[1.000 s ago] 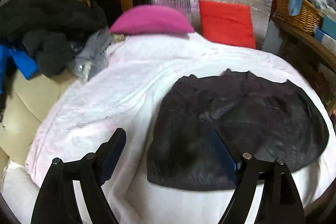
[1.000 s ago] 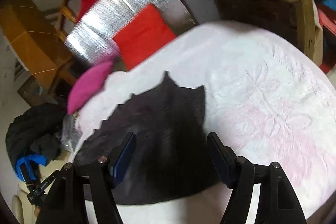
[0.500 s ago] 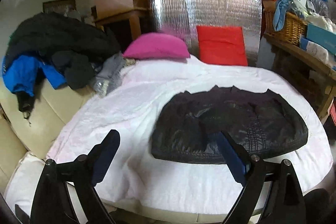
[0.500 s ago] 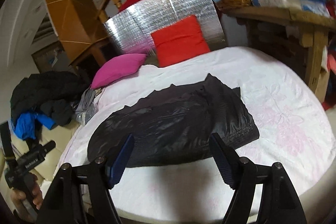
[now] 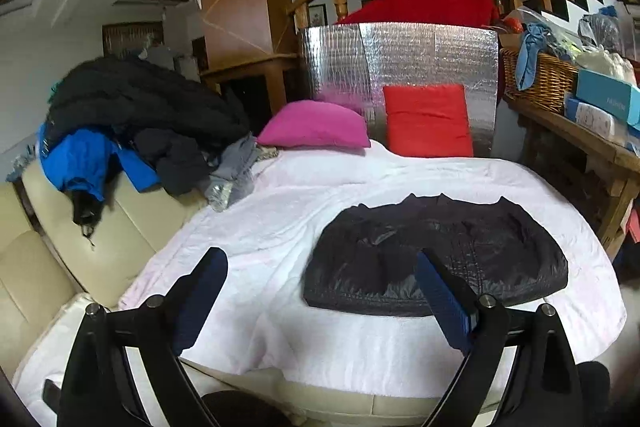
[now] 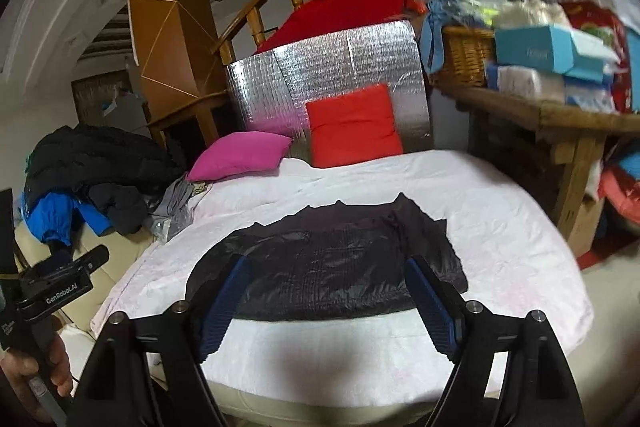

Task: Fold large clothes

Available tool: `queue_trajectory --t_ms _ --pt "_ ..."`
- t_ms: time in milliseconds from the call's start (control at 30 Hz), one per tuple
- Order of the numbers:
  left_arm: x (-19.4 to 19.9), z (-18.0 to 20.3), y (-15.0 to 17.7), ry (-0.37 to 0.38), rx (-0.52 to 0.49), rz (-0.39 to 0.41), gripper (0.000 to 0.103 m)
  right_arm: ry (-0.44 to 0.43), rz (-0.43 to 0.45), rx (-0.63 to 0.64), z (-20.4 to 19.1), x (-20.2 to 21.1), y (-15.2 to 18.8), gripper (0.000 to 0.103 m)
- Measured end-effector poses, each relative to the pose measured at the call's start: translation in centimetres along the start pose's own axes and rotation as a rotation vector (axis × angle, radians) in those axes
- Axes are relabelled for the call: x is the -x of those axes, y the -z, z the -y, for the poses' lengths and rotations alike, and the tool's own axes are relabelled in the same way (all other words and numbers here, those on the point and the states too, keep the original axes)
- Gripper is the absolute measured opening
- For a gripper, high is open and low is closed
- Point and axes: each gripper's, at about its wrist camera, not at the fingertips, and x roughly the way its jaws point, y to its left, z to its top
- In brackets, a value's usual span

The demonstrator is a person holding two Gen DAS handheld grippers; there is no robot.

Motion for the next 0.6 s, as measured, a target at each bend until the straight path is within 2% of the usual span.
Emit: queue_trajectory --t_ms 267,367,600 --pt "5.2 0.4 -0.4 0.012 -0.013 0.062 0.098 0.015 -0.016 -0.003 -2.5 2.8 1.0 0.085" --pt "6.9 0.4 -0.7 0.014 -0.016 0.091 0.101 0.032 -0.003 -0.001 -3.2 3.8 1.3 0.085" --pt "9.0 0.3 -0.7 0.002 -0.026 0.133 0.102 0.07 0.038 0.013 -3.7 5.6 1.1 0.085"
